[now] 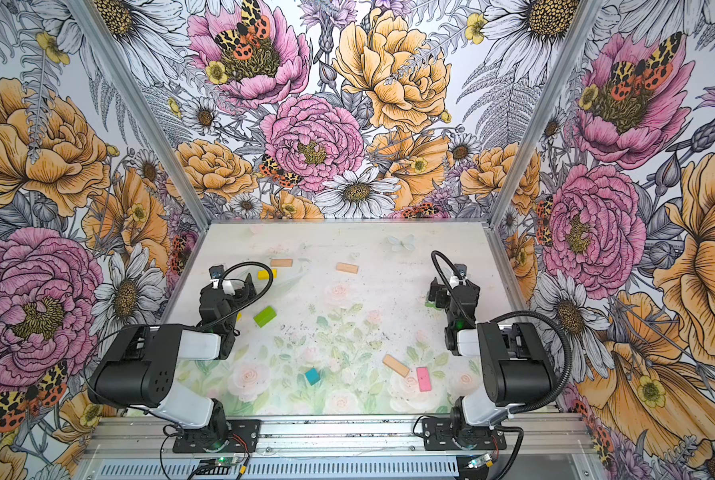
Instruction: Build the wood block tower
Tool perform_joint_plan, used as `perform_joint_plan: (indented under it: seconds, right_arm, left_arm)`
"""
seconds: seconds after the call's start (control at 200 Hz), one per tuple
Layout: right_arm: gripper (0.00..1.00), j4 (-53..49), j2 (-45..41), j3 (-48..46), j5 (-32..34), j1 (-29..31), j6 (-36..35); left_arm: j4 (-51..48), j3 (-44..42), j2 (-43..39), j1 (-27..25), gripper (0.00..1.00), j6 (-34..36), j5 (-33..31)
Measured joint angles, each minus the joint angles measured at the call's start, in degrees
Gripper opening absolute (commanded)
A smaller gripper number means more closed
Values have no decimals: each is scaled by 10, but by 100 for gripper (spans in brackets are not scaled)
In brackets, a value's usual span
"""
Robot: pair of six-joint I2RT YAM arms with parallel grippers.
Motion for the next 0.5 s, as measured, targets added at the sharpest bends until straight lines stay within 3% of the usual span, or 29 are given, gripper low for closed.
perform_joint_plan:
  seconds: [0.33, 0.42, 0.5]
  right_arm:
    - [100, -2, -1, 0, 6, 3, 0]
    - [100, -54, -23, 13, 57, 25, -1]
    - [100, -175, -55, 76, 129, 50, 16]
  left_arm:
    - [-37, 8, -15, 0, 95, 0, 7]
    - [-121, 32, -69, -1, 94, -7, -1]
    - [-186, 64, -125, -10, 95, -25, -26]
